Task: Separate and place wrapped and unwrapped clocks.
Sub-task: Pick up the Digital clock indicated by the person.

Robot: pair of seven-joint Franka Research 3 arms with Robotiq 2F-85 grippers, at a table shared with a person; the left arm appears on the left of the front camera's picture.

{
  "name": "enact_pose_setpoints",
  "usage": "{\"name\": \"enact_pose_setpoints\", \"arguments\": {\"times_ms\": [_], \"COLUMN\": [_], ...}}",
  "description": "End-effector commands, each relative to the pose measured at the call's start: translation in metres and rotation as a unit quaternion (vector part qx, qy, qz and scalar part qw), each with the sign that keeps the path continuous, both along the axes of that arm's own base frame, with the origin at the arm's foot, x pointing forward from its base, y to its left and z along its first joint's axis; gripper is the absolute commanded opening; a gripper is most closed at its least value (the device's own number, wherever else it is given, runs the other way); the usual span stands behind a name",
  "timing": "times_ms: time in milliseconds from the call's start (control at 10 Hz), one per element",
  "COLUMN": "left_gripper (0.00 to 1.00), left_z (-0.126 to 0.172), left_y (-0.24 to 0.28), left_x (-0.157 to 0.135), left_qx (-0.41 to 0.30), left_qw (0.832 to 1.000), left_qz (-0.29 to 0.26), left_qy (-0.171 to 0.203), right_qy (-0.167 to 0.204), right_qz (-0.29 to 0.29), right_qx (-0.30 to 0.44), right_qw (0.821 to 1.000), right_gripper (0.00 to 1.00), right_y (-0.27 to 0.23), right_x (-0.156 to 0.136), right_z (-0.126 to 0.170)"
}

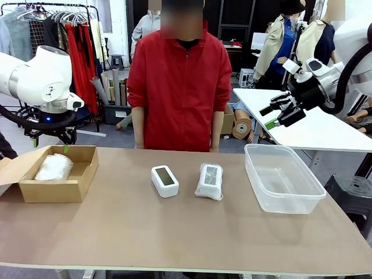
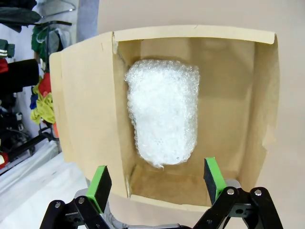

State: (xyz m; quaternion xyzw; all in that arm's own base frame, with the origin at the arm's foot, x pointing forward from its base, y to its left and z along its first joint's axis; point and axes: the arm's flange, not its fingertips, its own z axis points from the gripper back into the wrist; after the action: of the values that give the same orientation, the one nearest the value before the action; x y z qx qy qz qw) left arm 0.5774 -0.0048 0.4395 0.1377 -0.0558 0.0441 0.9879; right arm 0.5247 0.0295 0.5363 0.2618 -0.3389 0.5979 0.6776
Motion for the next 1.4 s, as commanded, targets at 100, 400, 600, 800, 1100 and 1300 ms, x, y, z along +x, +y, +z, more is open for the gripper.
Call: {"name": "enact_pose_setpoints", "arguments": {"times_ms": [100, 400, 600, 800, 1100, 1300], "left_gripper": [1.00, 1.00, 1.00, 1.00, 1.00, 1.00], "left_z": [0.000, 0.008, 0.032, 0.062, 0.095, 0.116], "left_y": [0.001, 0.002, 0.009, 0.018, 0.030, 0.030], "left_x": [0.001, -0.004, -0.015, -0.021, -0.024, -0.029], "left_qx": [0.002, -0.019, -0.073, -0.125, -0.201, -0.217], "left_qw": [1.000, 0.999, 0.993, 0.980, 0.926, 0.872], "left_qz": [0.002, -0.027, -0.094, -0.157, -0.316, -0.428], "left_qy": [-0.001, 0.014, 0.010, -0.011, -0.044, -0.099], "right_qy": [0.000, 0.000, 0.000, 0.000, 0.000, 0.000], "right_qz": [0.003, 0.003, 0.003, 0.003, 0.003, 0.003], "right_qx": [0.003, 0.003, 0.003, 0.003, 0.003, 0.003], "right_qw": [1.000, 1.000, 1.000, 1.000, 1.000, 1.000], "right_gripper": [1.00, 1.00, 1.00, 1.00, 1.00, 1.00], "right_y": [0.000, 0.000, 0.000, 0.000, 0.000, 0.000], "right_x": [-0.001, -0.001, -0.001, -0.001, -0.001, -0.001], "right_z": [0.003, 0.003, 0.003, 0.003, 0.003, 0.003]}}
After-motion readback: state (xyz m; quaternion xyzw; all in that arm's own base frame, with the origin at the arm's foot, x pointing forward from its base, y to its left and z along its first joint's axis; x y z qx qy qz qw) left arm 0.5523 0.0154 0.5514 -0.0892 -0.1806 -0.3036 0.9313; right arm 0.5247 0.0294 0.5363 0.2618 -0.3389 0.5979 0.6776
